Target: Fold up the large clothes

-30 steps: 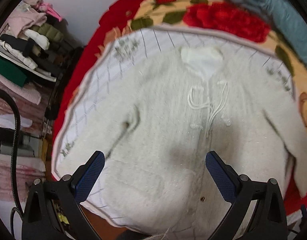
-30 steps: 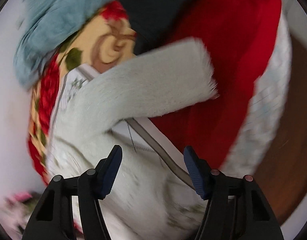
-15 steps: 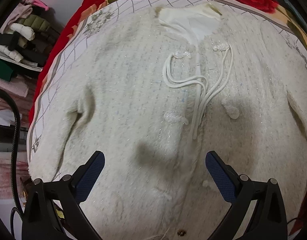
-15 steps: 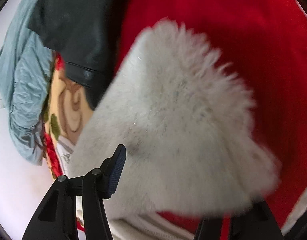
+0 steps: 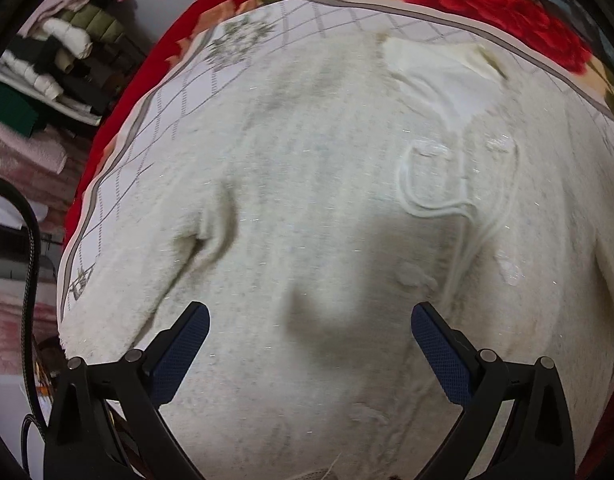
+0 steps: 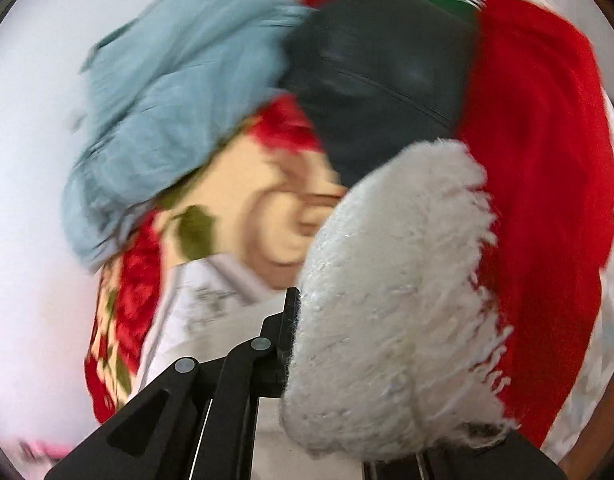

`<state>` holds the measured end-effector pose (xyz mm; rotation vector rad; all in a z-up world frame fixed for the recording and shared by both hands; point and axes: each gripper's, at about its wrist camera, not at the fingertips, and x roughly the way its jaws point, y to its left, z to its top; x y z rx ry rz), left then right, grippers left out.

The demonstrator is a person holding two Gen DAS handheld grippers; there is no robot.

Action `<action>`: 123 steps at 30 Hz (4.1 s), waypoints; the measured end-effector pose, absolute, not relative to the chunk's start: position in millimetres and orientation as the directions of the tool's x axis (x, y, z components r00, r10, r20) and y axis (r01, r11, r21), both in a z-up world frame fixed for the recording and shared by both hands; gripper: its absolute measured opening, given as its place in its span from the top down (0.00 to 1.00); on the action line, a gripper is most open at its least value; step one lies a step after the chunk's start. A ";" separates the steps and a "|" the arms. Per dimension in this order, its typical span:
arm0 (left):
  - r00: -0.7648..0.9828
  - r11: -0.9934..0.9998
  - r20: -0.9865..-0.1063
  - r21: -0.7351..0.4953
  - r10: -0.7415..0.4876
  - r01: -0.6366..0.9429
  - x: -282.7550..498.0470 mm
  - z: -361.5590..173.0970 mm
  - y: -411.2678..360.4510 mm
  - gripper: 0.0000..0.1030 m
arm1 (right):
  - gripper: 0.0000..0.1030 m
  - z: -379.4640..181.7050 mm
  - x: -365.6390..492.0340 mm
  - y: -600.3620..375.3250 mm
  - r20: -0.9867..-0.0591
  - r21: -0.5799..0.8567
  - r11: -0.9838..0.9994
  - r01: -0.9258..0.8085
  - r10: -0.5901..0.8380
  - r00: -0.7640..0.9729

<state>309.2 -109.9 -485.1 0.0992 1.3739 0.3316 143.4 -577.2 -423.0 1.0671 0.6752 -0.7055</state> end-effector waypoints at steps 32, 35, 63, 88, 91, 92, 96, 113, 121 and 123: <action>0.040 0.472 -0.998 -0.010 0.053 -0.881 139.1 -511.3 202.2 0.00 | 0.34 -485.0 364.0 -90.4 -0.912 0.304 0.928 -0.213 0.348 0.215; 0.108 0.328 -0.994 -0.111 -0.028 -0.938 117.9 -530.3 224.8 0.01 | 0.34 -473.5 351.2 -113.2 -0.912 0.315 0.931 -0.184 0.351 0.213; 0.210 0.508 -0.818 0.114 0.536 -0.854 207.0 -477.0 266.6 0.90 | 0.12 -505.8 319.5 -124.9 -0.968 -0.185 0.982 -0.047 -0.174 0.182; 0.524 0.997 -0.850 -0.073 -0.048 -0.027 368.9 -423.3 -159.0 0.91 | 0.12 -488.0 284.3 -377.2 -0.971 -0.103 0.898 0.427 -0.184 0.152; 0.501 0.997 -0.862 -0.073 -0.083 0.041 366.3 -435.4 -205.4 0.91 | 0.12 -493.5 269.0 -408.3 -0.973 -0.096 0.879 0.467 -0.182 0.142; 0.494 0.996 -0.865 -0.069 -0.091 0.062 366.9 -441.0 -219.4 0.90 | 0.12 -494.2 265.6 -415.7 -0.974 -0.094 0.876 0.474 -0.180 0.140; 0.438 0.995 -0.894 -0.056 -0.089 0.088 367.1 -456.1 -242.2 0.85 | 0.12 -496.3 254.0 -438.8 -0.979 -0.044 0.863 0.504 -0.138 0.152; 0.476 0.985 -0.877 -0.023 0.062 -0.171 357.0 -427.1 -125.3 0.10 | 0.12 -466.9 300.6 -454.5 -0.865 0.479 0.781 0.400 0.339 0.371; 0.335 0.897 -0.881 0.187 0.333 -0.401 326.3 -447.1 -19.6 0.10 | 0.81 -541.9 369.9 -387.3 -0.862 0.506 0.794 0.337 0.473 0.179; 0.313 0.882 -0.882 0.204 0.354 -0.424 323.7 -451.2 -4.7 0.10 | 0.84 -537.4 370.6 -376.2 -0.896 0.442 0.845 0.302 0.399 0.196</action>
